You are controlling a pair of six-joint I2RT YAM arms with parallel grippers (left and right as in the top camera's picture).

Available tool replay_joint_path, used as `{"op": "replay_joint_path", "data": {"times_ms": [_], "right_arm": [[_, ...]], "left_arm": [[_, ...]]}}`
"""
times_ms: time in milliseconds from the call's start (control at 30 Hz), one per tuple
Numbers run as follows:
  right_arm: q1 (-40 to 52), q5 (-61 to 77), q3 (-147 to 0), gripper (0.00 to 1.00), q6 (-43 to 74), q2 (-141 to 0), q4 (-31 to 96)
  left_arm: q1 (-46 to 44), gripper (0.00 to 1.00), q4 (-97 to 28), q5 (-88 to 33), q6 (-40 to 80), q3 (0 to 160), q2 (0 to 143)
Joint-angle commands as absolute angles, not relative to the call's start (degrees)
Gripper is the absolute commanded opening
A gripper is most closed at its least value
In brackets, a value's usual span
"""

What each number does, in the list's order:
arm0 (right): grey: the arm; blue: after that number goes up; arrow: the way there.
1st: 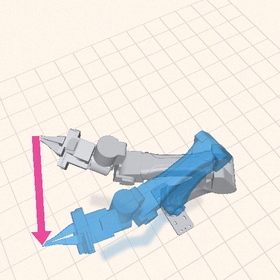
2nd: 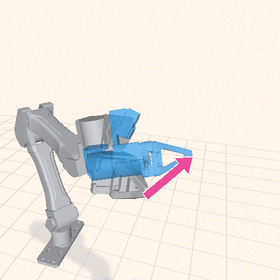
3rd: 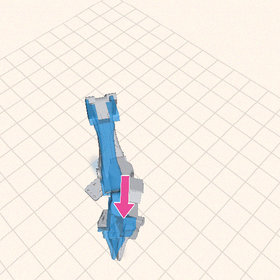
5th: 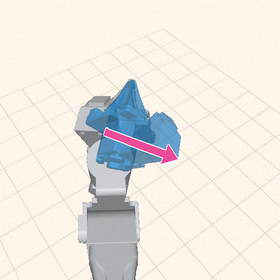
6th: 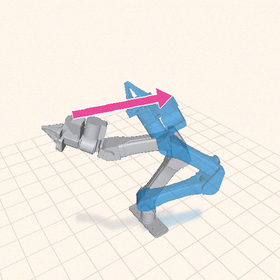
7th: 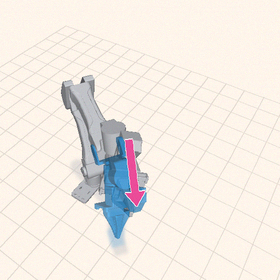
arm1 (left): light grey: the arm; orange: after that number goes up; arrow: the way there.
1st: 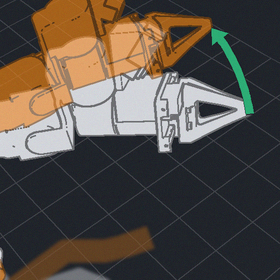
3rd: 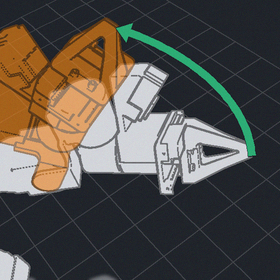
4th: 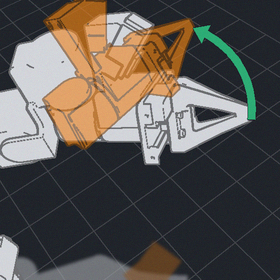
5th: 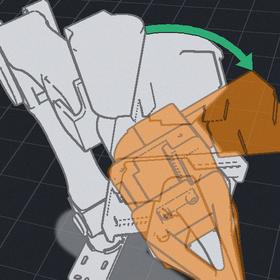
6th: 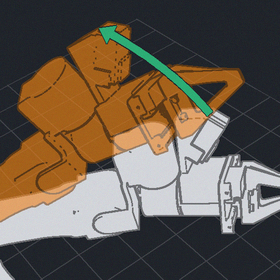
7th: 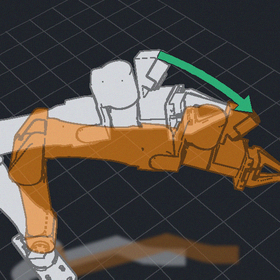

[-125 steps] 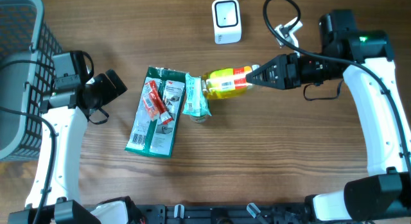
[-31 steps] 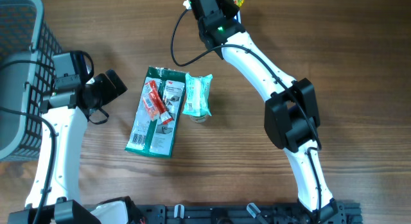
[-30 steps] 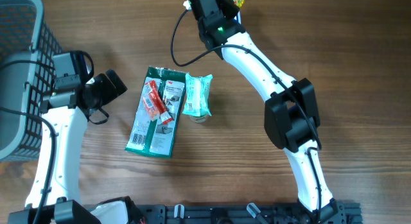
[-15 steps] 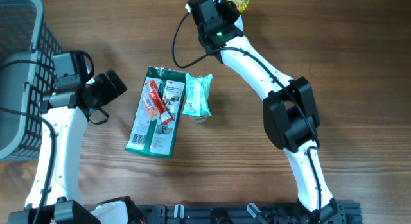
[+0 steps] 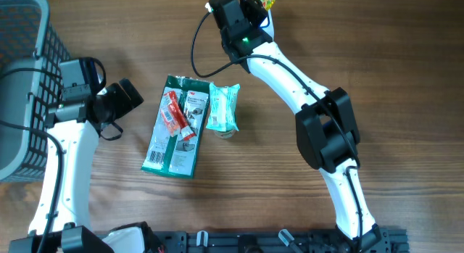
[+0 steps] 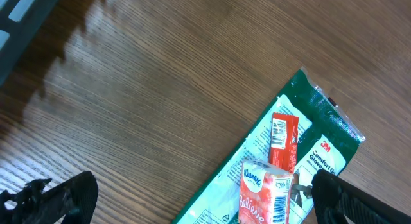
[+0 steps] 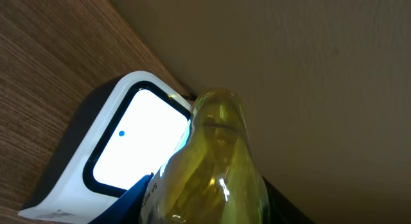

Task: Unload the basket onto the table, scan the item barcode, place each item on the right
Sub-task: 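Lift the yellow bottle with the right gripper and hold it before the scanner, then carry the bottle right and set it down on the table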

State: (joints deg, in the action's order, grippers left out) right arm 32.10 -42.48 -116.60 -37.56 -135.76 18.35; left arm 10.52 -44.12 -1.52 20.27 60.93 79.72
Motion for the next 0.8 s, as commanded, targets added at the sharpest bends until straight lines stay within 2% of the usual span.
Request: {"op": "replay_joint_path", "data": {"times_ms": [0,100,167,333,367,467,500,667,767], "right_arm": [[30.98,-44.36,-116.68,0.04,-37.32,-126.65,18.87],[28.27,-43.72,-116.68,0.04,-32.99,-119.87,24.73],[24.71,-40.1,-116.68,0.04,-24.49,-114.8,33.32],[12.53,-14.13,-116.66,0.04,-8.78,-109.86,56.58],[7.9,-5.48,-116.6,0.05,-5.41,-110.3,63.51],[-0.38,5.39,-114.13,0.04,-2.28,-111.39,71.37],[-5.65,7.38,-110.28,0.06,0.1,-112.16,72.95],[-14.68,7.4,-99.18,0.07,0.08,-112.2,69.65],[-18.26,7.33,-94.02,0.12,-0.03,-112.2,65.08]], "left_arm": [[10.72,1.0,-43.99,-0.97,20.18,61.14,80.05],[10.72,1.0,-43.99,-0.97,20.18,61.14,80.05],[10.72,1.0,-43.99,-0.97,20.18,61.14,80.05],[10.72,1.0,-43.99,-0.97,20.18,61.14,80.05],[10.72,1.0,-43.99,-0.97,20.18,61.14,80.05],[10.72,1.0,-43.99,-0.97,20.18,61.14,80.05],[10.72,1.0,-43.99,-0.97,20.18,61.14,80.05],[10.72,1.0,-43.99,-0.97,20.18,61.14,80.05],[10.72,1.0,-43.99,-0.97,20.18,61.14,80.05]]}}
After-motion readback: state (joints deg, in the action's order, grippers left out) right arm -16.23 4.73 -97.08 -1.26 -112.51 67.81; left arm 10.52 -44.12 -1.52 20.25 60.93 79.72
